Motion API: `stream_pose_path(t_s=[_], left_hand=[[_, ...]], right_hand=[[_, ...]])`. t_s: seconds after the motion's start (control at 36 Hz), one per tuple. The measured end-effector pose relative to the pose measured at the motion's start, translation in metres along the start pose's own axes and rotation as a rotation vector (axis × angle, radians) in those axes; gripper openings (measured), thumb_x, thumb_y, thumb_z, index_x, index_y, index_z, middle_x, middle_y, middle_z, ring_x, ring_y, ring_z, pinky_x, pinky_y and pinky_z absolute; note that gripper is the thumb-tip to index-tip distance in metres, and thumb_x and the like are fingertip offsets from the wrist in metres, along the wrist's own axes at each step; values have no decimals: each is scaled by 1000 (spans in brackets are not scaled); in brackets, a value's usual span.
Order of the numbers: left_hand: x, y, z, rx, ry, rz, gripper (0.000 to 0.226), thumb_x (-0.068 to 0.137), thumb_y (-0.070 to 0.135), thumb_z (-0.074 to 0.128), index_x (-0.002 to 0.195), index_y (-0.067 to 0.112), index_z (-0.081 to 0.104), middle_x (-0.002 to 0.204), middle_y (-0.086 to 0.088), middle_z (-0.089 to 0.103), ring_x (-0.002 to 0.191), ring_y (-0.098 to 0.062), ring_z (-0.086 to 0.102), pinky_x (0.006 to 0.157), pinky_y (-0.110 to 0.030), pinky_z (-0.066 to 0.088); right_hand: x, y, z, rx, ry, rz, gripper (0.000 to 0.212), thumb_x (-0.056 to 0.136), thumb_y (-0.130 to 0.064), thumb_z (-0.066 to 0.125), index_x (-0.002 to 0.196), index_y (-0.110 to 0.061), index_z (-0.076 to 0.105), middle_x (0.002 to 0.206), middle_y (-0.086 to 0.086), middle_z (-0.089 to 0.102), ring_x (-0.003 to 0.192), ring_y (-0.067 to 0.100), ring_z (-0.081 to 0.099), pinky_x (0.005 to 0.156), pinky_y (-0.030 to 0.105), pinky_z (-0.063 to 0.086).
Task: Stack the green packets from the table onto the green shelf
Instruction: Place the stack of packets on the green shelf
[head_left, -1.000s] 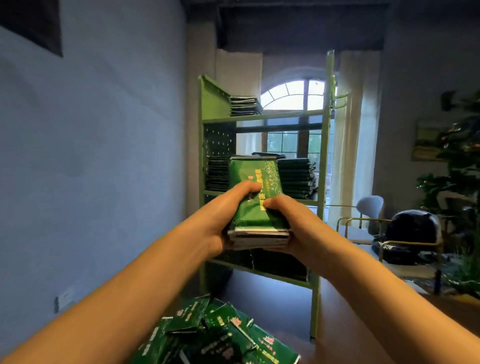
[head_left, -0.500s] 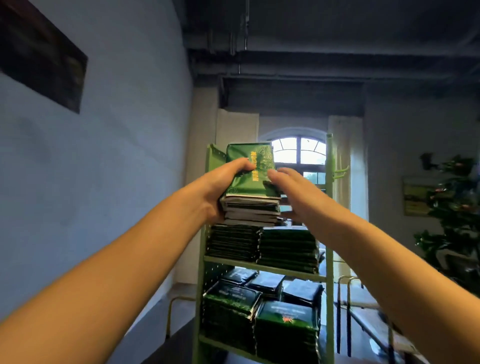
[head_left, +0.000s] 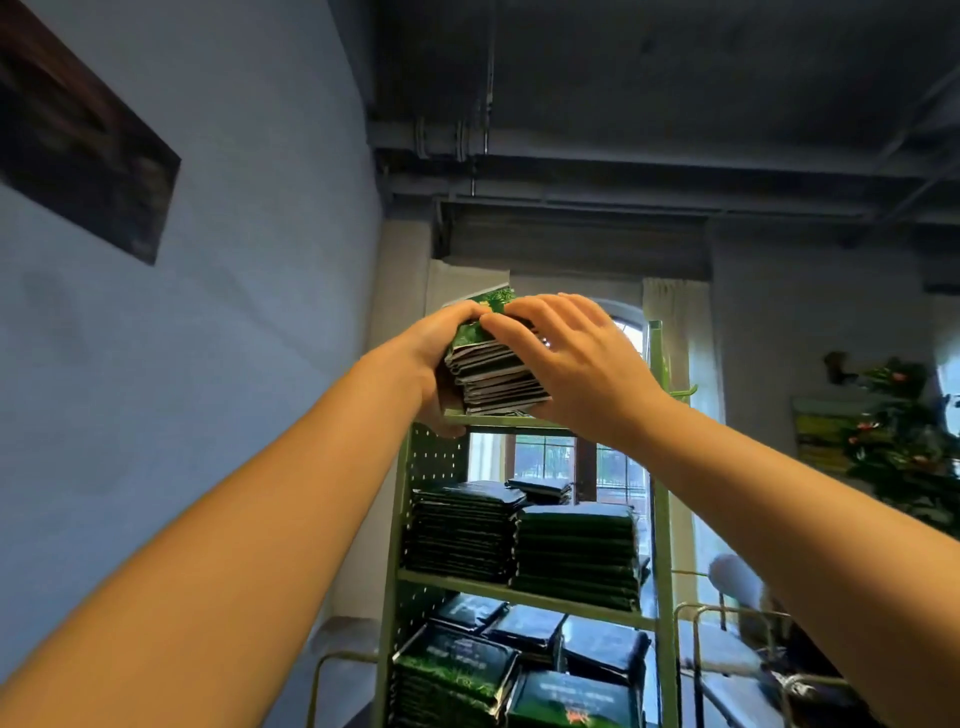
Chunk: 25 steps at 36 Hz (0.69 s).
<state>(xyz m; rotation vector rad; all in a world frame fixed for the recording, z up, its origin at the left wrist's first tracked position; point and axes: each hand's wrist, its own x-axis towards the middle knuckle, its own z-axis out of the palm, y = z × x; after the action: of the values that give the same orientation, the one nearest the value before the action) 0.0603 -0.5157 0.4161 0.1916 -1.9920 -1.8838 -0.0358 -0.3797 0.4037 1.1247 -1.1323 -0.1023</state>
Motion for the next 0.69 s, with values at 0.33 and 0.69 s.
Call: stream_pose_path(t_s=[0.33,0.69], left_hand=[[49,6,-1,50,-28,232,78,95,67,14,98,8,66,92,-9,67,90,-21,57,80,-37,42],[129,-79,-10,882,343,447,59,105,42,8,140,15,47,152,-7,41,143,-26,31,121,-48,4]], right_hand=[[19,40,25,61,-51,258,71,67,-37,81,124,-7,52,106,14,62,82,35,64,61,40,52],[9,66,104,-27,-478,591,67,79,-43,71,133,-18,38,122,8,56,100,31,59,71,34,44]])
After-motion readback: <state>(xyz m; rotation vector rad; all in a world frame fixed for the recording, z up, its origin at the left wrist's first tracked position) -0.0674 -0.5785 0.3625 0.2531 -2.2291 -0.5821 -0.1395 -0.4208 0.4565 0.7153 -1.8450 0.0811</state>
